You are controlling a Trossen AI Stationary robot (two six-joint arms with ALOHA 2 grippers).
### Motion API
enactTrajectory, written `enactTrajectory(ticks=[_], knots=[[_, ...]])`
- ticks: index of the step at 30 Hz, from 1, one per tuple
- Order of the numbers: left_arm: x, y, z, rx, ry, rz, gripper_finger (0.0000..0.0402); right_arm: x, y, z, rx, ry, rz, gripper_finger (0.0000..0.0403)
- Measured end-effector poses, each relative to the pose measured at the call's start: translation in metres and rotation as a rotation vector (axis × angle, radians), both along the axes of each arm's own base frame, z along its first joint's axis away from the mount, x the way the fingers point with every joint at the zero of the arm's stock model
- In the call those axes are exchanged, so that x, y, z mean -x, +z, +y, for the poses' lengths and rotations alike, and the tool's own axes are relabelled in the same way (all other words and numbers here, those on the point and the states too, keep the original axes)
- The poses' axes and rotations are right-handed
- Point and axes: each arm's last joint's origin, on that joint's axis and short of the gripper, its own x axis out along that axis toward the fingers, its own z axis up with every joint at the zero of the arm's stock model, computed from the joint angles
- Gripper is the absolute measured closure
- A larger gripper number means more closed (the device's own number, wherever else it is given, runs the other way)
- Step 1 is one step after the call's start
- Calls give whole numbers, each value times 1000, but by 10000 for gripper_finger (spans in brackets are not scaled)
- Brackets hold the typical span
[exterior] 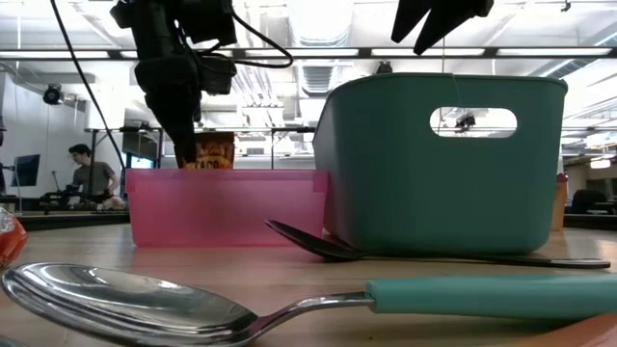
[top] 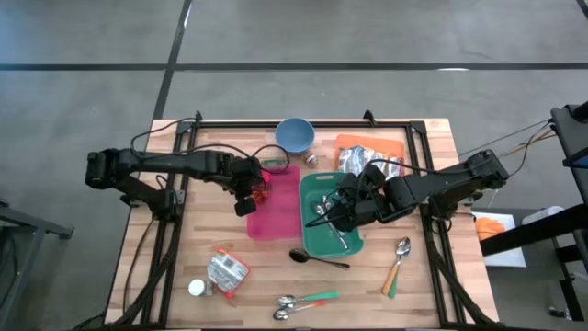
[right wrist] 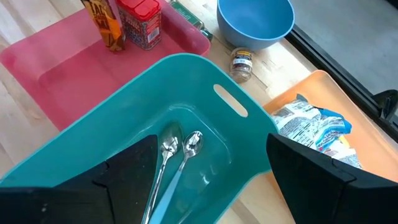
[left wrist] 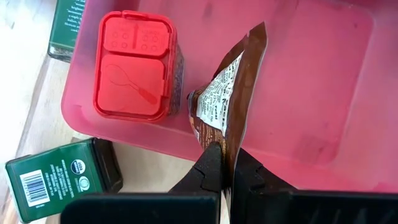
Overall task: Pick & Place Food Item
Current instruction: Put the orange spice bag into the red bin
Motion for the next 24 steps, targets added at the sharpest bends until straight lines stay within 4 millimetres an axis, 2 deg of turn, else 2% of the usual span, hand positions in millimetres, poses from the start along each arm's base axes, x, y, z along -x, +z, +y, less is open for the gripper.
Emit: enactTrajectory(ticks=[20, 24], knots=[[0, -1, 1, -5, -8, 5, 401, 0, -4, 0, -4, 2, 13, 105], [0, -1, 1, -2, -8, 7, 390, 0, -6, 0, -11, 6, 20, 105]])
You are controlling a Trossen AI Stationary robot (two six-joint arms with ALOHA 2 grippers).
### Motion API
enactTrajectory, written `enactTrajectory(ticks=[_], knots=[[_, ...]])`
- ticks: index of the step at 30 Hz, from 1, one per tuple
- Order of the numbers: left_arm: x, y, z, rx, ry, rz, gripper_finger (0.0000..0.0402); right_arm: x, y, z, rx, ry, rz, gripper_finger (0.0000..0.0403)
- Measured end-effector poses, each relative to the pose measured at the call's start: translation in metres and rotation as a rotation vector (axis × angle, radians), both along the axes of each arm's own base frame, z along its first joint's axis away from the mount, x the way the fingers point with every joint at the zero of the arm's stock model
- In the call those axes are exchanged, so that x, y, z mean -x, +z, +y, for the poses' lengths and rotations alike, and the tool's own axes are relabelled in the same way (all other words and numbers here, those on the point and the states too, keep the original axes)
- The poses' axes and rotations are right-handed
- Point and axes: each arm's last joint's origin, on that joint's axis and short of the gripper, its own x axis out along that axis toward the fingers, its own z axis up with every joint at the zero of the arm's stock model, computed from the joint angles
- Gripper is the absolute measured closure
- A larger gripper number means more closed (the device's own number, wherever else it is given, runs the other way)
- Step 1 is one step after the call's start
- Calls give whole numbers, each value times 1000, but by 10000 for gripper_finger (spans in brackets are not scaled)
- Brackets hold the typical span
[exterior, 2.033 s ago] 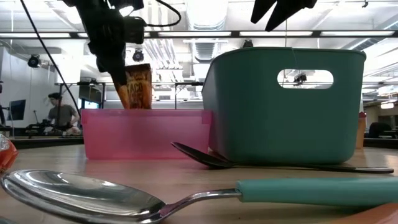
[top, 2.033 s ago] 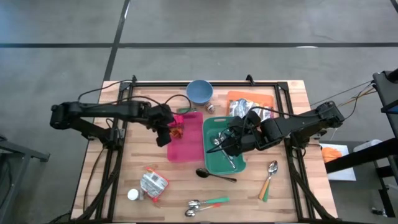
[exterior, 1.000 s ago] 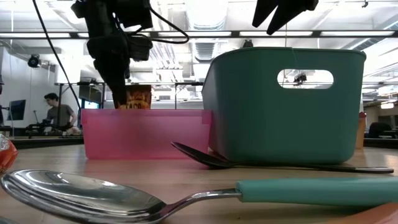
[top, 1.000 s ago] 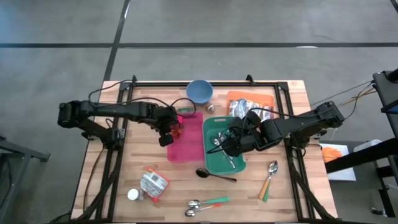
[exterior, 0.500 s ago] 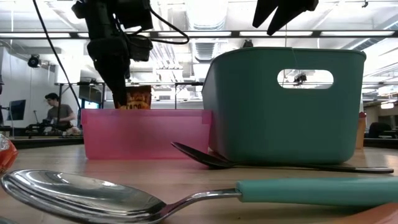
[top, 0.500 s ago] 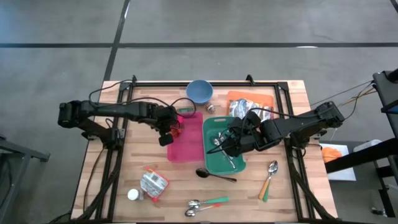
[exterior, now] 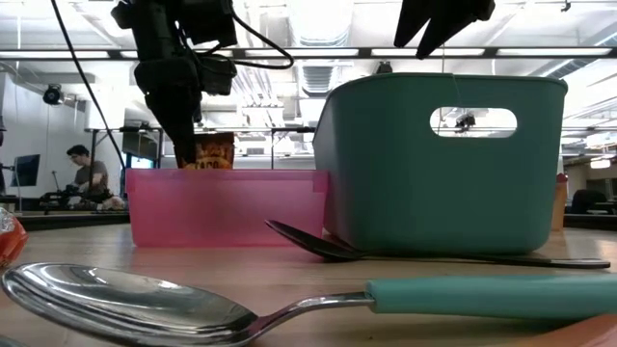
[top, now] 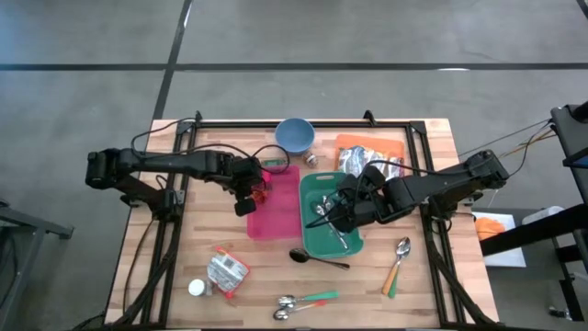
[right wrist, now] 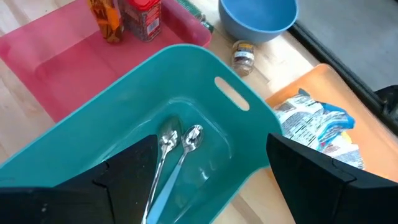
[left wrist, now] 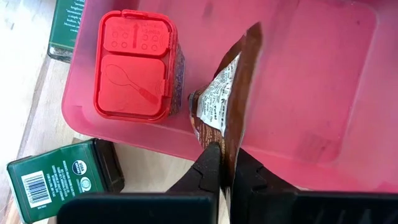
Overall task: Pick & Place Food Item
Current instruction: Put the orange spice bag into the red bin, then put the white spice bottle into the red bin
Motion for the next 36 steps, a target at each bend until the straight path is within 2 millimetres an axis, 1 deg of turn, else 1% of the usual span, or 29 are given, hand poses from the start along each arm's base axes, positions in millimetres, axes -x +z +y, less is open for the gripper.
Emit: enactTrajectory(ticks=[8, 13, 18, 25, 29, 36], knots=[[0, 0, 0, 1, 0, 1, 316, 0, -3, 0, -12, 1, 8, 105], [0, 0, 0, 1, 0, 2, 285, 0, -3, 0, -12, 1, 8, 105], [-1, 3, 0, 1, 5, -4, 268, 0, -3, 0, -12, 2, 8, 105], [-4, 14, 1, 0, 7, -17, 247, 0, -3, 0, -10, 5, 10, 105], [-4, 19, 1, 0, 7, -18, 244, 0, -3, 0, -10, 5, 10, 105], [2, 32, 0, 12, 8, 63, 244, 0, -3, 0, -12, 2, 8, 105]])
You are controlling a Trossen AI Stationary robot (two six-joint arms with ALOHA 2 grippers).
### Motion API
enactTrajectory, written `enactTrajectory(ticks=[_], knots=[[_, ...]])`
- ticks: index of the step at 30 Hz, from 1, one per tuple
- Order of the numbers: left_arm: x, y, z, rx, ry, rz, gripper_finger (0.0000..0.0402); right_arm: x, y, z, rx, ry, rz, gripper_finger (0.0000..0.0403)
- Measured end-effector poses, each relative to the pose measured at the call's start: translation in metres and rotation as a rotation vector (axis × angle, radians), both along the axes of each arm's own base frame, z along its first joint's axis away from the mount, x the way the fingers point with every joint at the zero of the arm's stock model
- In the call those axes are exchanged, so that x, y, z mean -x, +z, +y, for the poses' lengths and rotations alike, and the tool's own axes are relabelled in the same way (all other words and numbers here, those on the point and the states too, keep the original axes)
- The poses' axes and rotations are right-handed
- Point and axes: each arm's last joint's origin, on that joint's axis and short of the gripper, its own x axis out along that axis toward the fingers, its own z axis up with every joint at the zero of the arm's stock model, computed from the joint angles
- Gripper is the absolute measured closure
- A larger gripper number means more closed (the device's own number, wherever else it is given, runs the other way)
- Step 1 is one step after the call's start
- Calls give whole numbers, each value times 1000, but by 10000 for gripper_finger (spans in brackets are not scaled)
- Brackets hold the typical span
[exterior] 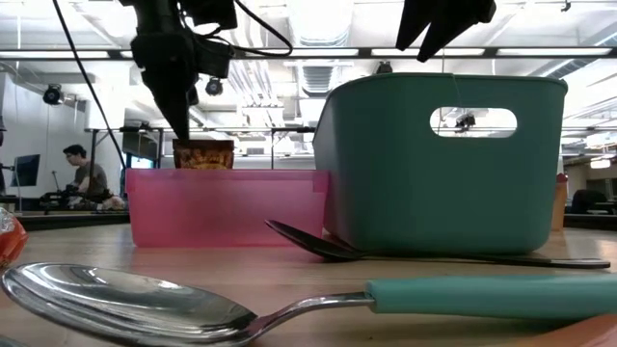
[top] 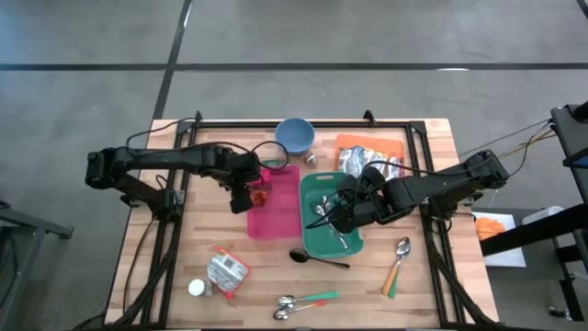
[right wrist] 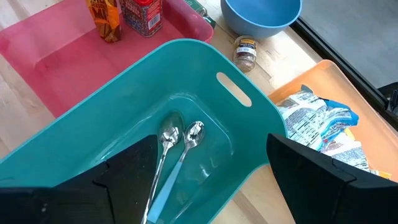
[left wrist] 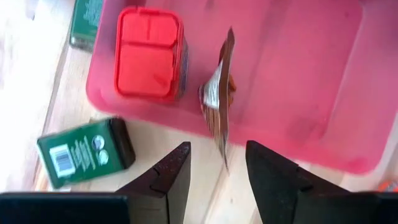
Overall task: Pick & Place Food Item
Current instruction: Put the white spice bottle into the red bin
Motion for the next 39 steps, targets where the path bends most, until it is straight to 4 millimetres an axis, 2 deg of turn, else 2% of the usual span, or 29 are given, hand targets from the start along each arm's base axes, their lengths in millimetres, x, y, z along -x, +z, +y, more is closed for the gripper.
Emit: enactTrajectory(ticks=[9, 13, 18, 24, 32, 39], knots=[[12, 29, -9, 6, -33, 40, 244, 0, 0, 0, 6, 1, 1, 105], [22, 46, -18, 15, -68, -3, 244, 0, 0, 0, 8, -2, 0, 105], [35, 60, -35, 106, -122, -71, 244, 0, -1, 0, -5, -31, -18, 105], [53, 66, -72, 164, -290, -43, 244, 0, 0, 0, -49, -119, -77, 105], [80, 65, -142, 196, -512, 14, 244, 0, -1, 0, -162, -315, -196, 105], [107, 65, -180, 209, -501, 19, 244, -1, -4, 2, -248, -344, -180, 105]])
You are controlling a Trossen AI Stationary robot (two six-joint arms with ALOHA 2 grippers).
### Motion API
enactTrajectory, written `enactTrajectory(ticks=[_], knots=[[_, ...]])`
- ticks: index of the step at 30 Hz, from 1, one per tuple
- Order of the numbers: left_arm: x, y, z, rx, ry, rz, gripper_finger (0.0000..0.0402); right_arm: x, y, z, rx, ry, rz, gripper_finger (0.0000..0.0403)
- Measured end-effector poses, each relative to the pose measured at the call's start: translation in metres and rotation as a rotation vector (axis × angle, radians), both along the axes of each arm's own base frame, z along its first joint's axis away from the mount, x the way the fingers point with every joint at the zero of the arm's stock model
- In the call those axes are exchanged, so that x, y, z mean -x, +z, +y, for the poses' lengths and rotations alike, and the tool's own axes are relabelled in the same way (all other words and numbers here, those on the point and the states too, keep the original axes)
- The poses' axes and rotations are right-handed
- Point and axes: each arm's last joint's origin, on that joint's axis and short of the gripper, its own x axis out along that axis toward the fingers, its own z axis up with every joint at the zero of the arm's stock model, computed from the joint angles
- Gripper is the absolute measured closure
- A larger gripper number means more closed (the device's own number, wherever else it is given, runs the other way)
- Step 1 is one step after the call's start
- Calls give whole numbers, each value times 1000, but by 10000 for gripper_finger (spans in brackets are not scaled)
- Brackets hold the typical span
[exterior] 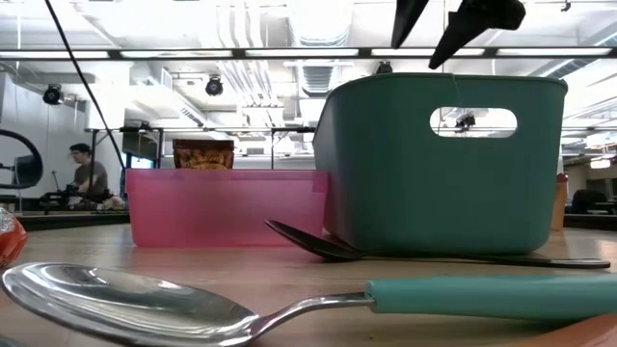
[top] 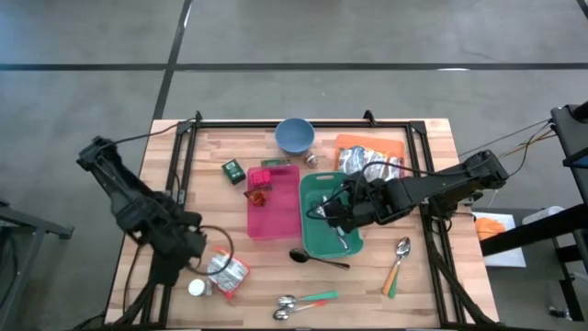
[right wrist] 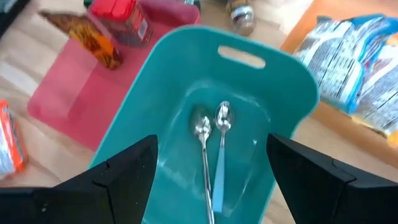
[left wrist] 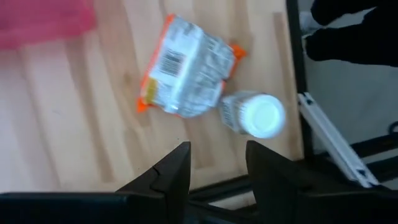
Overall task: Pick & Place Food Item
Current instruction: Put the white spice bottle into the red bin
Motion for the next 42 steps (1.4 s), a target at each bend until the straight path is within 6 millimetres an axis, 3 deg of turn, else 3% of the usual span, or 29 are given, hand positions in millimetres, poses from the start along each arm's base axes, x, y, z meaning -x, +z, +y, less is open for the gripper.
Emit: enactTrajectory(ticks=[6, 15, 21, 30, 33, 42], knots=[[8, -3, -25, 51, -17, -2, 244, 0, -1, 0, 18, 58, 35, 105], [-14, -29, -61, 78, 21, 40, 244, 0, -4, 1, 45, 98, 62, 105], [-21, -45, -70, 40, 129, 107, 244, 2, -6, 5, 51, 120, 71, 105], [-22, -46, -71, 63, 255, 155, 239, 4, -9, 9, 73, 150, 90, 105], [-21, -46, -72, 85, 279, 197, 215, 4, -9, 9, 96, 165, 96, 105], [-22, -46, -72, 83, 264, 187, 91, 4, -9, 10, 113, 202, 114, 105]])
